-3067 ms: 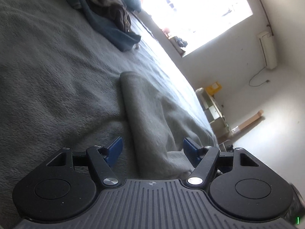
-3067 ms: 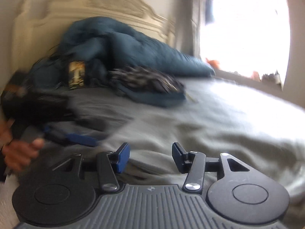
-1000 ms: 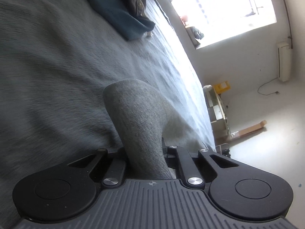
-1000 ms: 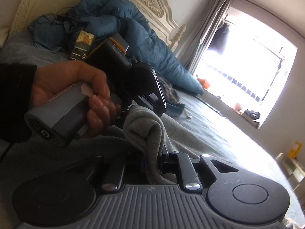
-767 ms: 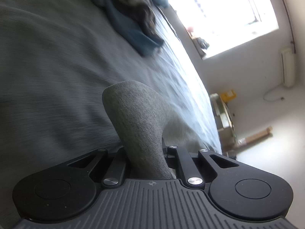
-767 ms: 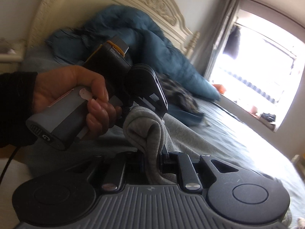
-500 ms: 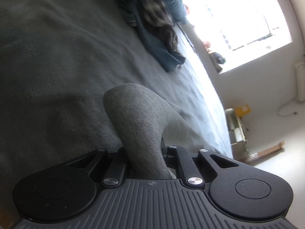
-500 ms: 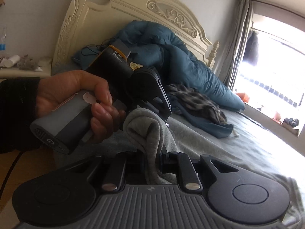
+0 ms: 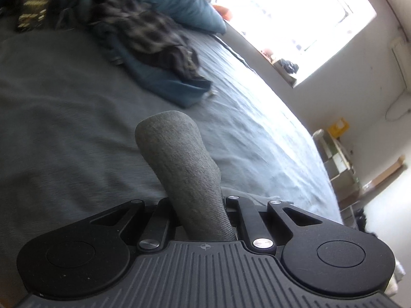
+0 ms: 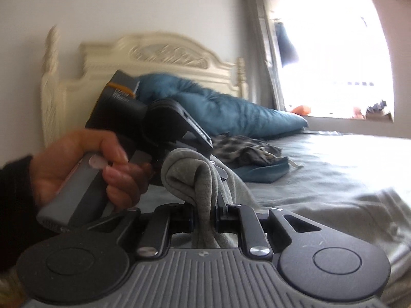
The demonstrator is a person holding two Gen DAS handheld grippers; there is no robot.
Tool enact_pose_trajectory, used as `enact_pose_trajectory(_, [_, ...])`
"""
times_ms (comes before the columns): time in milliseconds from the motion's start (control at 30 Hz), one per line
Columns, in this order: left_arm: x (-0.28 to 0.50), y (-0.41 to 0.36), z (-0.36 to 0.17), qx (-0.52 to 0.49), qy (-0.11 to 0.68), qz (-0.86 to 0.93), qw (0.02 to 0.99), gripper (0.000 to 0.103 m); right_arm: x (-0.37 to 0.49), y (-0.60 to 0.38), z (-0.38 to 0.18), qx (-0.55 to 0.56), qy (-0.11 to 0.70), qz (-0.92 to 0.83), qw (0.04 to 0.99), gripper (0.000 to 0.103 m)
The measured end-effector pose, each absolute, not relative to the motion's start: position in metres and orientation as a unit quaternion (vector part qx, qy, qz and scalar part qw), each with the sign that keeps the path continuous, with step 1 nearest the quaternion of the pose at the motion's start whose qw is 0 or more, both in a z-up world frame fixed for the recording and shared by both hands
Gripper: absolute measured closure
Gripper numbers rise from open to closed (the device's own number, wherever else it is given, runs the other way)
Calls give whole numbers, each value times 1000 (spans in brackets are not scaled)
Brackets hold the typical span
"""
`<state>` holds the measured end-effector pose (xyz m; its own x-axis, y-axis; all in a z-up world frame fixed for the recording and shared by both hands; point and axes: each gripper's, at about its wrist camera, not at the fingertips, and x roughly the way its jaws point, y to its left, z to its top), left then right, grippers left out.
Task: Fold clothes
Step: 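Lift the folded grey garment with both tools toward the beige clothes stack, then lay the grey garment on the bed and open the left tool while the right tool holds its end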
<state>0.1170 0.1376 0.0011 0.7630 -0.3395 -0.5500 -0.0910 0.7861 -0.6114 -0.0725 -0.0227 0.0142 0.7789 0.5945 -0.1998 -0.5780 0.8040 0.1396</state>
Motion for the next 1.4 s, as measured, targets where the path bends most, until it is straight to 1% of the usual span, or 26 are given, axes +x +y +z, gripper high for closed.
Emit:
enact_pose_trajectory(267, [167, 30, 14, -226, 363, -90, 899, 95, -24, -119, 6, 185, 119, 251, 943, 87])
enact_pose_trajectory(500, [206, -75, 3, -116, 401, -114, 901, 95, -6, -196, -29, 260, 117, 178, 942, 87])
enact_pose_trajectory(733, [215, -148, -12, -25, 410, -136, 901, 94, -2, -254, -61, 319, 103, 119, 935, 87])
enact_pose_trajectory(767, [216, -157, -14, -11, 410, -139, 901, 90, -1, -259, -66, 326, 103, 111, 933, 87])
enact_pose_trajectory(800, [216, -166, -16, 3, 410, -142, 901, 80, 1, -265, -71, 334, 104, 103, 931, 87])
enact_pose_trajectory(833, [215, -169, -18, 14, 407, -154, 900, 74, 3, -270, -78, 346, 107, 96, 927, 87])
enact_pose_trajectory(867, [213, -173, -20, 25, 404, -166, 899, 60, 5, -275, -85, 358, 111, 90, 923, 87])
enact_pose_trajectory(900, [209, -173, -18, 25, 397, -180, 900, 51, 7, -280, -92, 378, 117, 90, 914, 87])
enact_pose_trajectory(967, [197, -167, -10, 14, 381, -209, 900, 48, 11, -289, -104, 416, 128, 90, 896, 87])
enact_pose_trajectory(1033, [179, -153, 3, -2, 358, -229, 905, 48, 13, -293, -109, 436, 133, 95, 885, 87])
enact_pose_trajectory(1133, [152, -131, 22, -25, 322, -258, 911, 44, 19, -302, -118, 477, 145, 106, 860, 86])
enact_pose_trajectory(1267, [113, -98, 27, -8, 298, -258, 919, 43, 27, -319, -127, 526, 176, 131, 821, 83])
enact_pose_trajectory(1333, [97, -84, 21, 10, 297, -246, 923, 43, 26, -324, -126, 531, 187, 135, 815, 73])
enact_pose_trajectory(1400, [84, -70, 11, 19, 299, -236, 924, 43, 24, -329, -126, 535, 191, 134, 812, 67])
